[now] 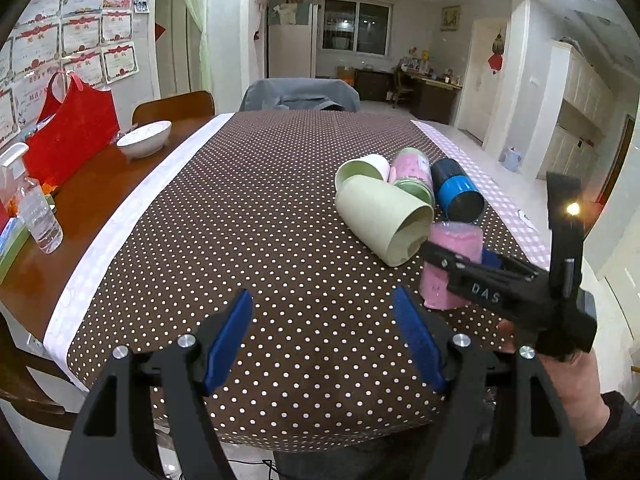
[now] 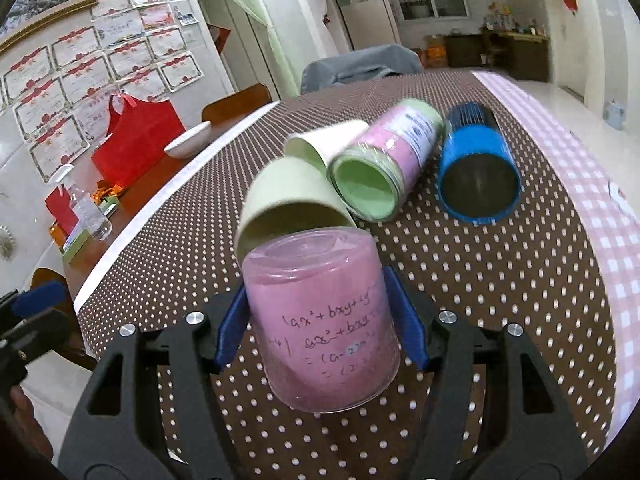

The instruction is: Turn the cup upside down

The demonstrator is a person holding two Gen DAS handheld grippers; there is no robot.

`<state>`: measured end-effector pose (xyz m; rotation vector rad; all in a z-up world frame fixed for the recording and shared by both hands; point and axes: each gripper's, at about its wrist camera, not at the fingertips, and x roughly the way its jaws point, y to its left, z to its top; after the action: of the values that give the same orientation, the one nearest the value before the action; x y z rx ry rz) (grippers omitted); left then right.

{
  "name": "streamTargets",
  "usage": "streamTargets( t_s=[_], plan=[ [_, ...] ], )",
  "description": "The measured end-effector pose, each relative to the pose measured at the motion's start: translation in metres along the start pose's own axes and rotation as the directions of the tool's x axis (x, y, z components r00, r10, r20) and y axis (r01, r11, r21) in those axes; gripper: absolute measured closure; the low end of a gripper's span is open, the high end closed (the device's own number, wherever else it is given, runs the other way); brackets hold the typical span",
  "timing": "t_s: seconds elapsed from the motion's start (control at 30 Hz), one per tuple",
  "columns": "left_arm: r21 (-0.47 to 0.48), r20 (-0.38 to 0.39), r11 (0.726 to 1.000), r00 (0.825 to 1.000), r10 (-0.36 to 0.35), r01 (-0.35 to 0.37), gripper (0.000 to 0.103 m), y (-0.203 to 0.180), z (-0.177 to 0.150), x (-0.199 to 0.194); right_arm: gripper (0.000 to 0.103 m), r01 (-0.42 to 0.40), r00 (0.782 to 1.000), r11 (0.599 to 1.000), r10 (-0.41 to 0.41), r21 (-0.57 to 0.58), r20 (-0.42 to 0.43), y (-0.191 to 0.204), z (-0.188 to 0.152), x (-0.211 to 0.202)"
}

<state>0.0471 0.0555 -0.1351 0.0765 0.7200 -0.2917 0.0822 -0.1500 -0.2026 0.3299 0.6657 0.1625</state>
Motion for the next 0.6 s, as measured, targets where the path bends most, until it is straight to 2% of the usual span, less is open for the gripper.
streamTargets(
  t_s=[0.03, 0.17, 0.27, 0.37, 0.6],
  plan=[
    [-0.001, 0.000, 1.000, 1.000, 0.004, -0.004, 0.031, -0.001, 0.000, 0.000, 0.037, -0.004, 1.000, 1.000, 0.004, 0.002, -0.001, -0.001, -0.003, -0.002],
    [0.004, 0.001, 1.000, 1.000, 0.014, -0.014, 0.031, -0.007, 0.000, -0.001, 0.016, -0.019, 1.000, 1.000, 0.019, 0.010, 0.019, -0.002, -0.007, -0.019],
    [0.017, 0.011, 1.000, 1.000, 0.024, -0.024, 0.031, -0.013, 0.001, -0.005, 0.007, -0.039, 0.998, 0.999, 0.038, 0.025, 0.047, -0.005, -0.004, -0.035],
    [0.028, 0.037, 0.999, 0.999, 0.040, -0.041, 0.031, -0.020, 0.003, -0.013, 0.006, -0.041, 0.997, 0.999, 0.040, 0.021, 0.069, -0.005, 0.003, -0.051],
    [0.044, 0.127, 0.994, 0.987, 0.094, -0.101, 0.031, -0.039, 0.016, -0.043, 0.006, 0.010, 0.990, 0.999, -0.014, 0.030, 0.141, -0.001, 0.024, -0.094]
  ],
)
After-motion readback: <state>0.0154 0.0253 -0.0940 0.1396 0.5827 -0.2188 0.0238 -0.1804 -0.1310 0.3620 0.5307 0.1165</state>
